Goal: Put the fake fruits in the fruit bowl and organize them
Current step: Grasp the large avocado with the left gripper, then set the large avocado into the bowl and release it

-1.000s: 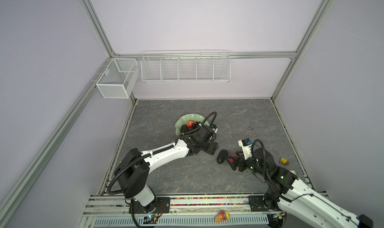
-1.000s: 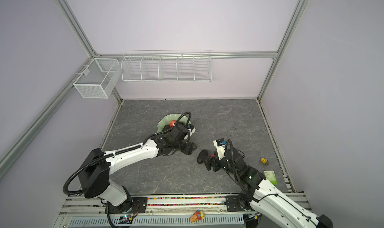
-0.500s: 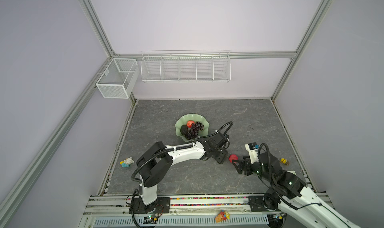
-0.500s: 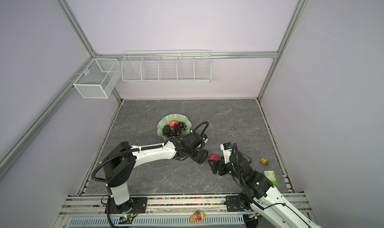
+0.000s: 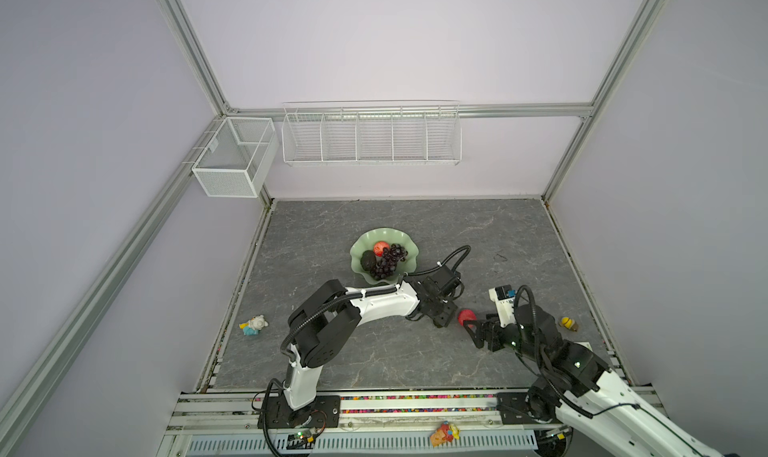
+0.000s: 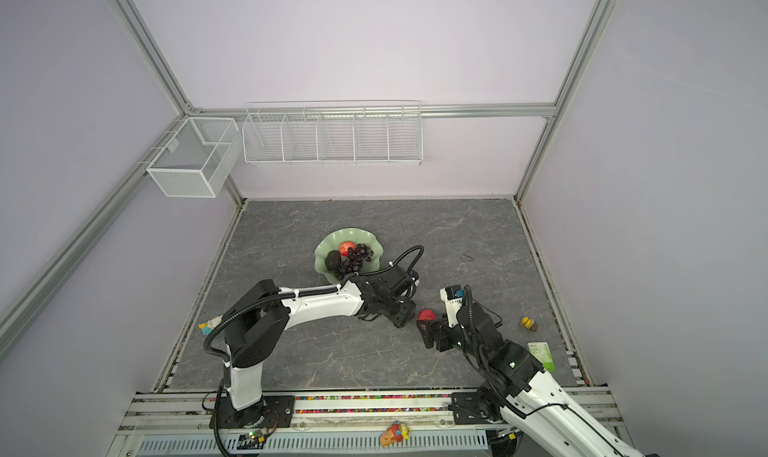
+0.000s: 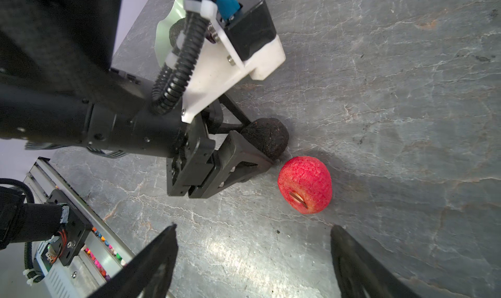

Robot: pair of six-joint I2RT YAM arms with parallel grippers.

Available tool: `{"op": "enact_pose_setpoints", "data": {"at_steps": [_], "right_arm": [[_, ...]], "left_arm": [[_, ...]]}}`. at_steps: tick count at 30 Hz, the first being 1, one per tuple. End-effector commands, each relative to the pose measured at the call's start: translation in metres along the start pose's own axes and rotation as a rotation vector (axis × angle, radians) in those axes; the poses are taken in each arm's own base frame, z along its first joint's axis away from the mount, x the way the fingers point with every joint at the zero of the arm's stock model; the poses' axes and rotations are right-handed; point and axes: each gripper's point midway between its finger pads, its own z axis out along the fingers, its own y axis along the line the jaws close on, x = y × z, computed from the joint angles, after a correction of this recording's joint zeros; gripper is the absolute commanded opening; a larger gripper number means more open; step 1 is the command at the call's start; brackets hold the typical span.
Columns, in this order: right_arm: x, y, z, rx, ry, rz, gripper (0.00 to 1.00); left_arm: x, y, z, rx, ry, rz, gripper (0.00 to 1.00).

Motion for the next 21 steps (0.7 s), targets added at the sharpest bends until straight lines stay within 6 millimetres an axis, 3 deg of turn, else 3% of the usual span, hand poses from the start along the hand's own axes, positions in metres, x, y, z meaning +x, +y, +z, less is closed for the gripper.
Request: {"op": "enact_pose_setpoints", "data": {"at_steps": [1, 5, 9, 13, 16, 21], "right_arm": [[-0.006, 0.000, 0.001, -0.003, -0.023, -0.001, 0.89], [-0.011, 0.004, 0.004, -0.011, -0.023, -0.011, 0.89], [-0.020, 0.012, 0.011, -0.027, -0.009, -0.025, 0.89], [-0.039, 0.037, 0.018, -0.127, -0.031, -0.039, 0.89], [-0.050, 0.048, 0.026, -0.157, -0.034, -0.053, 0.89], [-0.065, 0.067, 0.041, -0.212, -0.017, -0.067, 0.89]], "left_arm": [[-0.005, 0.000, -0.003, -0.018, -0.016, -0.013, 0.54], [-0.015, 0.003, -0.026, -0.020, -0.090, -0.035, 0.47], [-0.033, 0.015, -0.068, -0.007, -0.202, -0.084, 0.45], [-0.044, 0.053, -0.107, -0.063, -0.297, -0.174, 0.45], [-0.054, 0.086, -0.123, -0.183, -0.370, -0.157, 0.45], [-0.073, 0.143, -0.118, -0.293, -0.331, -0.228, 0.45]]}}
